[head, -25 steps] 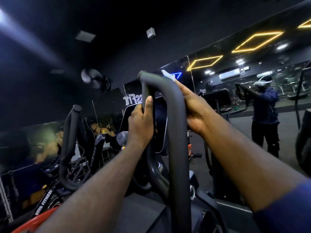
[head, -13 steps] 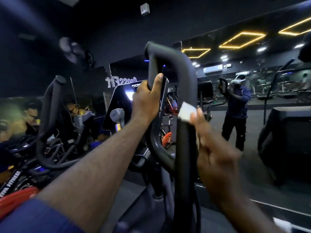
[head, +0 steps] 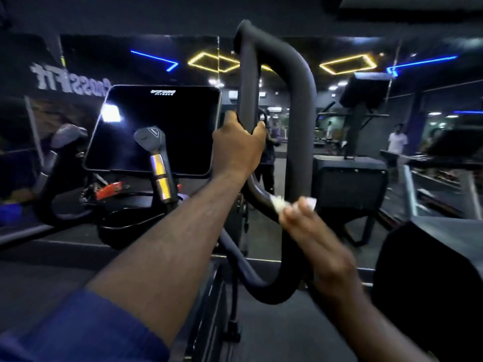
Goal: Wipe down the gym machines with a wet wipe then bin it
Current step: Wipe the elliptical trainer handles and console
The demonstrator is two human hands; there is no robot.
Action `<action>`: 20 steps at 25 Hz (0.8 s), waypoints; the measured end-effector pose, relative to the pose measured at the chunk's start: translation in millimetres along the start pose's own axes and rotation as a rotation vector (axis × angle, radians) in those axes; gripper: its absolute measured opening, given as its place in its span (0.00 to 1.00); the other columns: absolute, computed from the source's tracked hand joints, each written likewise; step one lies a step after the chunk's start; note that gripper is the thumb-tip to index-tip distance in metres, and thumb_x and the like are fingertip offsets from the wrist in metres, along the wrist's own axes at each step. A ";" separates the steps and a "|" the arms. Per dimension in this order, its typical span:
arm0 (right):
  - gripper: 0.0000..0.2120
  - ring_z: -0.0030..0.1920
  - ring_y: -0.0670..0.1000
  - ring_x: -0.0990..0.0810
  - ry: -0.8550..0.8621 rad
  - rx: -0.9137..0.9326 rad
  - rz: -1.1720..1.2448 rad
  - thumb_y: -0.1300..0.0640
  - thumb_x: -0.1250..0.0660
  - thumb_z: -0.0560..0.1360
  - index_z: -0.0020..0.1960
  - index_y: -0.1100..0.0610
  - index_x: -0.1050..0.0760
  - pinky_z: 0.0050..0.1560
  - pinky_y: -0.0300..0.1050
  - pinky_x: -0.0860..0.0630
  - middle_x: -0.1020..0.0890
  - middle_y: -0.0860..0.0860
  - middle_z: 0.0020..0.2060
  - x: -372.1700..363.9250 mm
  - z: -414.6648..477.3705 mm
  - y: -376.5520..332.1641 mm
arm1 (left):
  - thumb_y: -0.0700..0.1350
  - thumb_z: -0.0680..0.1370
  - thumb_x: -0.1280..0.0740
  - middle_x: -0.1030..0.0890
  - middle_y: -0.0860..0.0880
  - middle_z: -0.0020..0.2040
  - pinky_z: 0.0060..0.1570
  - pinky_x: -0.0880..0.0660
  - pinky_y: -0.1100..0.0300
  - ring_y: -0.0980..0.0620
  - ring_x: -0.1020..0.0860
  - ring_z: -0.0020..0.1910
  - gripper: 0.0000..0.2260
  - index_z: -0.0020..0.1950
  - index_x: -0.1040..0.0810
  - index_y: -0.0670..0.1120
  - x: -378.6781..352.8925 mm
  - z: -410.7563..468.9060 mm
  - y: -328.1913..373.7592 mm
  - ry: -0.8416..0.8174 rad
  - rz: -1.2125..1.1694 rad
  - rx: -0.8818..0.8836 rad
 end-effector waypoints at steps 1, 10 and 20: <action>0.19 0.79 0.58 0.32 -0.040 0.024 -0.024 0.72 0.40 0.82 0.72 0.66 0.25 0.76 0.60 0.32 0.26 0.57 0.74 -1.8 -25.4 -13.0 | 0.54 0.79 0.29 0.18 0.48 0.47 0.43 0.26 0.59 0.49 0.21 0.42 0.17 0.60 0.23 0.43 -0.2 -5.7 -1.9 -0.008 -0.031 -0.001; 0.18 0.81 0.57 0.37 -0.173 0.014 -0.195 0.69 0.43 0.86 0.74 0.67 0.28 0.80 0.58 0.38 0.28 0.59 0.75 -10.8 -10.4 -31.8 | 0.49 0.79 0.31 0.24 0.49 0.44 0.36 0.33 0.59 0.48 0.27 0.38 0.15 0.61 0.27 0.43 11.9 -31.5 -3.9 -0.071 -0.011 0.045; 0.17 0.64 0.50 0.18 0.378 -0.950 0.827 0.67 0.39 0.85 0.69 0.56 0.21 0.66 0.48 0.22 0.14 0.50 0.60 -18.8 -14.1 35.2 | 0.49 0.77 0.31 0.24 0.54 0.41 0.36 0.32 0.58 0.51 0.24 0.38 0.12 0.57 0.24 0.46 9.1 -38.2 -12.6 -0.116 -0.030 0.137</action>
Point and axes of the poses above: each hand's wrist, its own z-axis towards the middle knuckle, its own x-axis out of the back of the hand, y = z × x, the point moved 7 cm from there along z, towards the middle knuckle
